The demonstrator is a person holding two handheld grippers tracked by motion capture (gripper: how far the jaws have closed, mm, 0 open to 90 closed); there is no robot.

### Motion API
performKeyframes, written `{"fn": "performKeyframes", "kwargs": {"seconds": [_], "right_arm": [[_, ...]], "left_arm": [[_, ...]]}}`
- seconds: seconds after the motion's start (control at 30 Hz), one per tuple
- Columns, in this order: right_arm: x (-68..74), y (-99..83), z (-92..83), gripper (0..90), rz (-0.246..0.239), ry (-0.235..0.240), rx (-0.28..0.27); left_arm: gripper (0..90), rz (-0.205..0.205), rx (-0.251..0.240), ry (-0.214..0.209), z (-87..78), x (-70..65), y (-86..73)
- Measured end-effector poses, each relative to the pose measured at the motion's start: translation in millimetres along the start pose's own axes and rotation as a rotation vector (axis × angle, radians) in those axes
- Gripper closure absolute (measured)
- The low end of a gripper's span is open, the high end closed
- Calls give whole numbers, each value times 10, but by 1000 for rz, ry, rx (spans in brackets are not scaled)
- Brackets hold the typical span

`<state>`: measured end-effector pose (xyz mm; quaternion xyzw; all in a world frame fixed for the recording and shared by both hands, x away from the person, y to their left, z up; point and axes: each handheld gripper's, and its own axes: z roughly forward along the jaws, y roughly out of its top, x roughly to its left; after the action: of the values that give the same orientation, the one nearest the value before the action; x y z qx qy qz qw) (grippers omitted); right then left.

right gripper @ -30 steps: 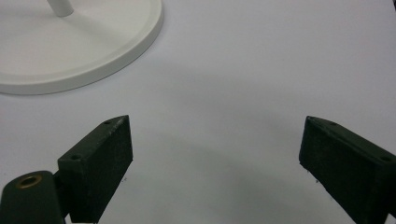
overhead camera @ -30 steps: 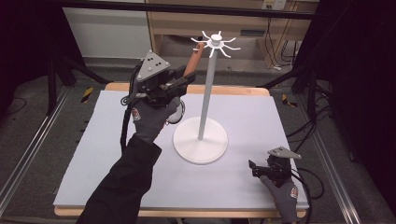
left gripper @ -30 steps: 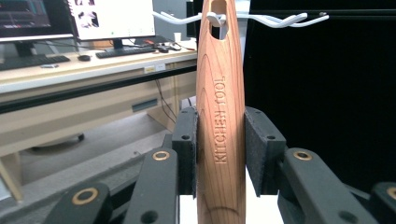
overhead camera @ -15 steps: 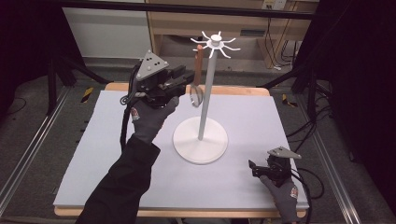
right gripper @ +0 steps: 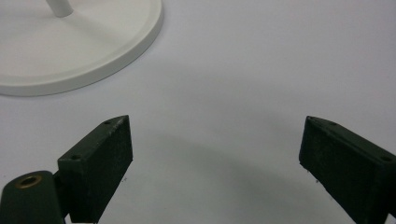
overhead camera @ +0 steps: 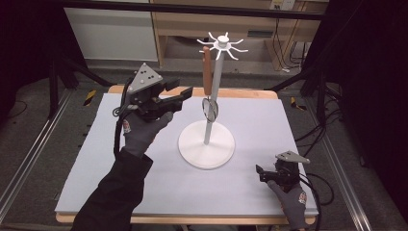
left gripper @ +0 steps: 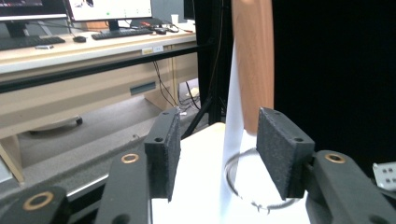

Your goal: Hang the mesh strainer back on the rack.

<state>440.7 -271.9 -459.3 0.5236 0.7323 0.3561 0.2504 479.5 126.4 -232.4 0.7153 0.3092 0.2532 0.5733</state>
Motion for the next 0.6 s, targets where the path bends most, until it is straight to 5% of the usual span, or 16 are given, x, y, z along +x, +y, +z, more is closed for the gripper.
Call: {"fn": "performKeyframes", "kwargs": {"seconds": [0.33, 0.6], "right_arm": [[0, -4, 10, 91, -1, -4, 2], [-6, -5, 10, 87, -3, -10, 5]], "left_arm": [[367, -9, 59, 29, -193, 180, -553], [355, -46, 163, 53, -309, 345, -1093]]}}
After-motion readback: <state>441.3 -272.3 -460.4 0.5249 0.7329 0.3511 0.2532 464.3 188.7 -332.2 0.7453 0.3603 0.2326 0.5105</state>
